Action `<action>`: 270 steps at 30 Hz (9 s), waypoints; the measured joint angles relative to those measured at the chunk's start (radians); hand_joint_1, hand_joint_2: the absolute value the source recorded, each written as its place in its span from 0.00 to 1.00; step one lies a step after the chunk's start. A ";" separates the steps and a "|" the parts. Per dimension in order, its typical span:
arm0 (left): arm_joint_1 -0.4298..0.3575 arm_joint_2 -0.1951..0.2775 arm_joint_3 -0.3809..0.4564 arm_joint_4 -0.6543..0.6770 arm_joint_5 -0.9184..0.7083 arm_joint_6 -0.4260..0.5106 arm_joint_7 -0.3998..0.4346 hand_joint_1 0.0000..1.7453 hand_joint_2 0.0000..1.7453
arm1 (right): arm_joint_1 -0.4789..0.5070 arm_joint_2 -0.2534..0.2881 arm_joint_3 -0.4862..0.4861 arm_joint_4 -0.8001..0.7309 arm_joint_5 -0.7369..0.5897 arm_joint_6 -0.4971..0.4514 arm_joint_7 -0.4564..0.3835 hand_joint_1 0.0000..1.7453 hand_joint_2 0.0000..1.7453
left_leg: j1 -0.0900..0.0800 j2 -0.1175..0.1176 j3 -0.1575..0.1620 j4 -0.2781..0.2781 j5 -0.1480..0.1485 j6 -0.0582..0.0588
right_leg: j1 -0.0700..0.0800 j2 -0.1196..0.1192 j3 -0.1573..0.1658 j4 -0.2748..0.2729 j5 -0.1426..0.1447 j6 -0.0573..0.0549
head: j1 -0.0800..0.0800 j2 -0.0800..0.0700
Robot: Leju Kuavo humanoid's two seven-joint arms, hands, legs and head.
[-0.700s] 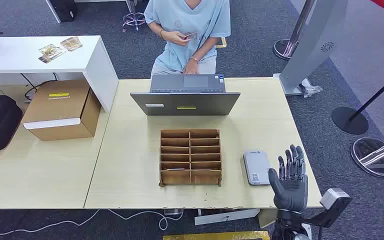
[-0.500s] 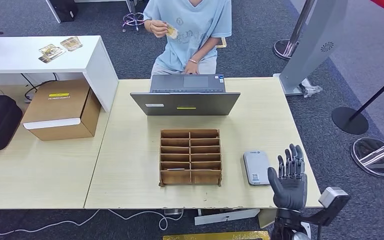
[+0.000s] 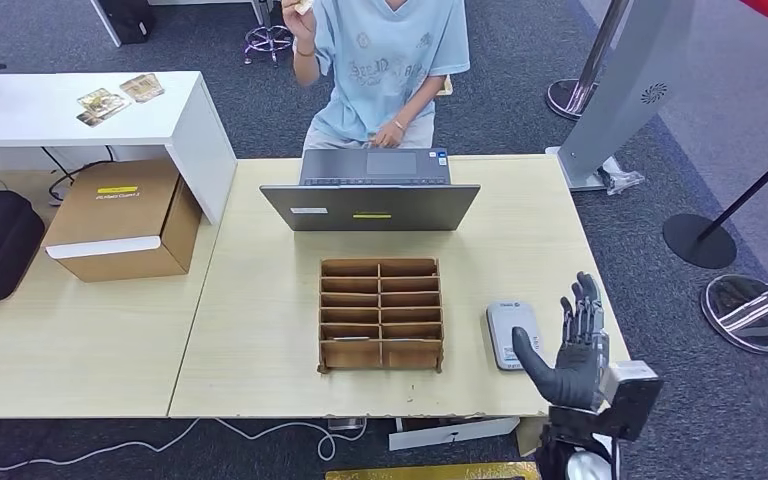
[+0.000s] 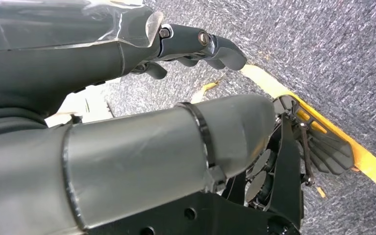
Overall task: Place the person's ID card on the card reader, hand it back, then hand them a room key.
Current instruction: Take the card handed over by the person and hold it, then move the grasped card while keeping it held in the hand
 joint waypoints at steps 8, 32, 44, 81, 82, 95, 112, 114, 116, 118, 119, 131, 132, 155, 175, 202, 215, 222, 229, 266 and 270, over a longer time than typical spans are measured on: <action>-0.006 -0.007 0.000 0.000 -0.033 0.010 -0.019 0.00 0.00 | -0.183 -0.028 0.147 -0.033 0.697 -0.385 0.095 0.00 1.00 | 0.000 0.001 0.001 0.000 0.001 0.000 | 0.000 0.001 0.001 0.001 0.001 0.000 | 0.000 0.000; -0.027 -0.008 -0.001 0.000 -0.051 0.056 -0.035 0.00 0.00 | -1.220 0.075 0.523 0.750 1.467 -0.061 0.632 0.00 1.00 | 0.001 0.000 0.001 0.000 0.004 -0.002 | 0.000 0.001 0.000 0.003 0.004 -0.001 | 0.000 0.000; -0.034 -0.018 0.002 0.000 -0.031 0.073 -0.056 0.00 0.00 | -1.344 0.130 0.508 1.075 1.428 -0.053 0.619 0.00 1.00 | 0.000 0.000 0.001 0.001 0.004 -0.002 | 0.000 0.001 0.000 0.001 0.004 -0.001 | 0.000 0.000; -0.036 -0.027 0.009 0.000 -0.032 0.062 -0.067 0.00 0.00 | -1.345 0.084 0.419 1.151 1.430 -0.177 0.613 1.00 1.00 | 0.000 0.000 0.001 0.001 0.004 -0.002 | 0.000 0.001 -0.001 0.001 0.004 -0.001 | 0.000 0.000; -0.036 -0.027 0.009 0.000 -0.032 0.060 -0.067 0.00 0.00 | -1.345 0.081 0.414 1.148 1.427 -0.189 0.608 1.00 1.00 | 0.000 0.000 0.001 0.001 0.004 -0.002 | 0.000 0.001 -0.001 0.001 0.004 -0.001 | 0.000 0.000; -0.034 -0.026 0.041 0.000 0.010 0.037 -0.066 0.00 0.00 | -1.161 -0.044 0.328 0.880 1.370 -0.408 0.508 1.00 1.00 | 0.000 -0.002 0.000 0.001 0.003 -0.001 | 0.000 -0.001 0.000 0.000 0.004 -0.001 | 0.000 0.000; -0.003 -0.027 0.119 0.000 0.094 -0.013 -0.072 0.00 0.00 | -0.702 -0.460 -0.096 0.458 0.168 0.288 0.180 1.00 1.00 | -0.001 -0.010 -0.002 0.003 -0.001 0.004 | -0.001 -0.010 0.003 -0.003 0.001 0.003 | 0.000 0.000; -0.003 -0.027 0.125 0.000 0.098 -0.015 -0.072 0.00 0.00 | -0.660 -0.498 -0.130 0.449 0.138 0.313 0.183 1.00 1.00 | -0.001 -0.009 -0.002 0.003 -0.002 0.005 | -0.001 -0.009 0.002 -0.003 0.001 0.003 | 0.000 0.000; -0.003 -0.027 0.130 0.000 0.100 -0.016 -0.072 0.00 0.00 | -0.625 -0.523 -0.153 0.437 0.121 0.324 0.194 1.00 1.00 | -0.001 -0.008 -0.002 0.003 -0.002 0.005 | -0.001 -0.008 0.002 -0.003 0.001 0.003 | 0.000 0.000; -0.003 -0.027 0.134 0.000 0.100 -0.019 -0.072 0.00 0.00 | -0.590 -0.547 -0.166 0.421 0.093 0.341 0.217 1.00 1.00 | -0.001 -0.008 -0.001 0.003 -0.002 0.005 | -0.001 -0.009 0.002 -0.003 0.001 0.003 | 0.000 0.000; -0.003 -0.027 0.136 0.000 0.100 -0.020 -0.070 0.00 0.00 | -0.569 -0.560 -0.171 0.412 0.071 0.356 0.229 1.00 1.00 | -0.001 -0.008 -0.001 0.003 -0.002 0.005 | -0.001 -0.009 0.002 -0.003 0.001 0.003 | 0.000 0.000; -0.003 -0.027 0.153 0.000 0.110 -0.024 -0.046 0.00 0.00 | -0.391 -0.677 -0.120 0.390 -0.050 0.523 0.328 1.00 1.00 | -0.001 -0.007 -0.002 0.003 -0.002 0.005 | -0.001 -0.008 0.002 -0.003 0.001 0.004 | 0.000 0.000; -0.003 -0.027 0.155 0.000 0.111 -0.024 -0.045 0.00 0.00 | -0.380 -0.682 -0.109 0.389 -0.061 0.536 0.335 1.00 1.00 | -0.001 -0.007 -0.002 0.003 -0.002 0.005 | -0.001 -0.008 0.002 -0.003 0.001 0.004 | 0.000 0.000; -0.003 -0.024 0.163 0.000 0.110 -0.039 -0.029 0.00 0.00 | -0.255 -0.858 0.109 0.331 -0.368 0.718 0.445 1.00 1.00 | -0.001 -0.007 -0.002 0.003 -0.002 0.006 | -0.001 -0.008 0.002 -0.003 0.001 0.004 | 0.000 0.000; -0.006 -0.037 0.175 0.000 0.147 -0.058 -0.031 0.00 0.00 | -0.545 -0.848 0.475 0.551 -0.685 0.749 0.516 1.00 1.00 | -0.001 -0.005 -0.001 0.003 -0.001 0.006 | -0.001 -0.006 0.003 -0.003 0.001 0.004 | 0.000 0.000; -0.005 -0.041 0.184 0.000 0.160 -0.066 -0.031 0.00 0.00 | -0.608 -0.822 0.682 0.750 -0.710 0.637 0.460 1.00 1.00 | -0.001 -0.006 -0.001 0.003 -0.002 0.006 | -0.001 -0.007 0.002 -0.003 0.001 0.004 | 0.000 0.000; -0.003 -0.040 0.184 0.000 0.162 -0.078 -0.031 0.00 0.00 | -0.544 -0.851 0.678 0.737 -0.740 0.601 0.457 1.00 1.00 | -0.001 -0.005 -0.001 0.003 -0.002 0.006 | -0.001 -0.006 0.002 -0.003 0.001 0.004 | 0.000 0.000; -0.003 -0.039 0.184 0.000 0.164 -0.080 -0.029 0.00 0.00 | -0.536 -0.853 0.667 0.724 -0.724 0.611 0.464 1.00 1.00 | -0.001 -0.005 -0.002 0.003 -0.002 0.006 | -0.001 -0.006 0.002 -0.003 0.001 0.004 | 0.000 0.000; -0.004 -0.038 0.184 0.000 0.168 -0.080 -0.029 0.00 0.00 | -0.560 -0.834 0.669 0.735 -0.706 0.626 0.464 1.00 1.00 | -0.001 -0.005 -0.002 0.003 -0.002 0.006 | -0.001 -0.006 0.003 -0.003 0.001 0.004 | 0.000 0.000; -0.004 -0.042 0.184 0.000 0.174 -0.076 -0.031 0.00 0.00 | -0.648 -0.740 0.742 0.827 -0.648 0.639 0.433 1.00 1.00 | -0.001 -0.005 -0.002 0.003 -0.001 0.006 | -0.001 -0.007 0.003 -0.003 0.001 0.004 | 0.000 0.000; -0.004 -0.042 0.184 0.001 0.175 -0.076 -0.031 0.00 0.00 | -0.646 -0.737 0.743 0.826 -0.643 0.622 0.430 1.00 1.00 | -0.001 -0.005 -0.001 0.003 -0.001 0.006 | -0.001 -0.006 0.003 -0.003 0.001 0.004 | 0.000 0.000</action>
